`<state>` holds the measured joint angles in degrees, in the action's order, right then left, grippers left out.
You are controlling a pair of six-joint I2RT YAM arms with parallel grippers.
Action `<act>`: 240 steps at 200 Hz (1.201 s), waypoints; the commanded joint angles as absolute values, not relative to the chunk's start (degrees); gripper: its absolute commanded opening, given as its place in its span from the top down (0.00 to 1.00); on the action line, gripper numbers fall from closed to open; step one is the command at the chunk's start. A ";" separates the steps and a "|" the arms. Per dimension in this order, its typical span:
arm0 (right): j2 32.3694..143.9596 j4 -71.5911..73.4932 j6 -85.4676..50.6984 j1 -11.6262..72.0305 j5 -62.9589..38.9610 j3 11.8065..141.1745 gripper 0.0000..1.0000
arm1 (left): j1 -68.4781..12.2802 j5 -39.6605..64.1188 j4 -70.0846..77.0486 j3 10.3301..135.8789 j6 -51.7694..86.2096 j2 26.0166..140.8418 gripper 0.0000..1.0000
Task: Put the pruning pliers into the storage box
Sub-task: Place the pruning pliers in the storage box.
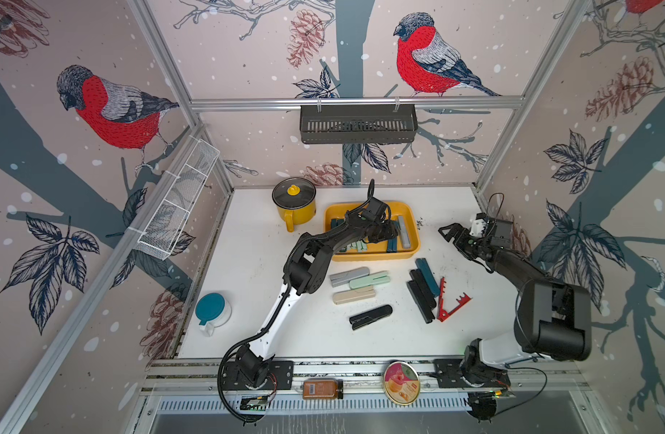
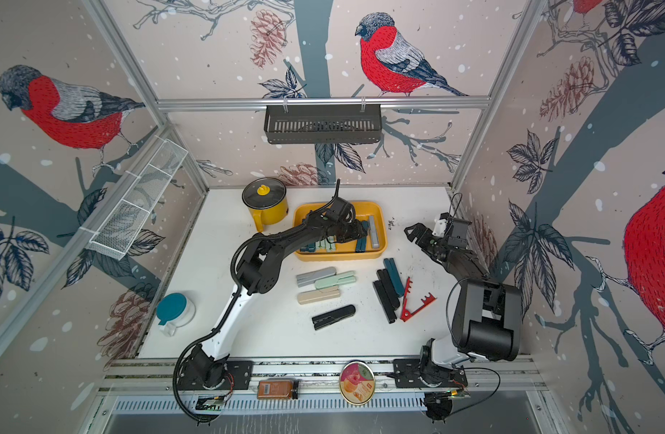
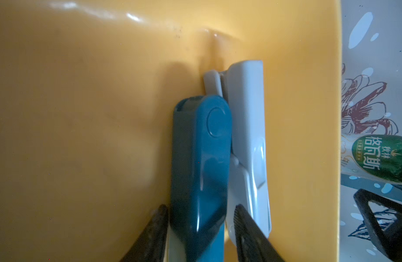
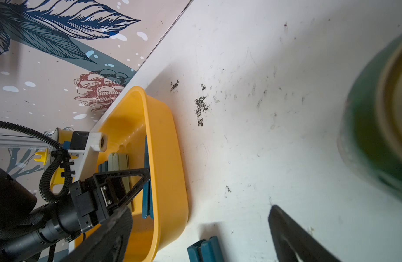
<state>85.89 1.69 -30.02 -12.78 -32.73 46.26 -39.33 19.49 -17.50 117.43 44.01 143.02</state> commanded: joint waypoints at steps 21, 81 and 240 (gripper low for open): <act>85.72 1.67 -29.52 -12.75 -32.13 45.70 0.05 | -39.37 22.14 -13.11 113.03 47.43 140.41 0.51; 83.92 -3.25 -25.97 -12.35 -27.36 44.34 0.07 | -39.97 25.28 -8.16 110.91 49.12 139.16 0.50; 78.24 -12.28 -20.37 -4.45 -13.10 42.44 0.11 | -40.08 24.89 -8.08 111.28 45.76 137.12 0.45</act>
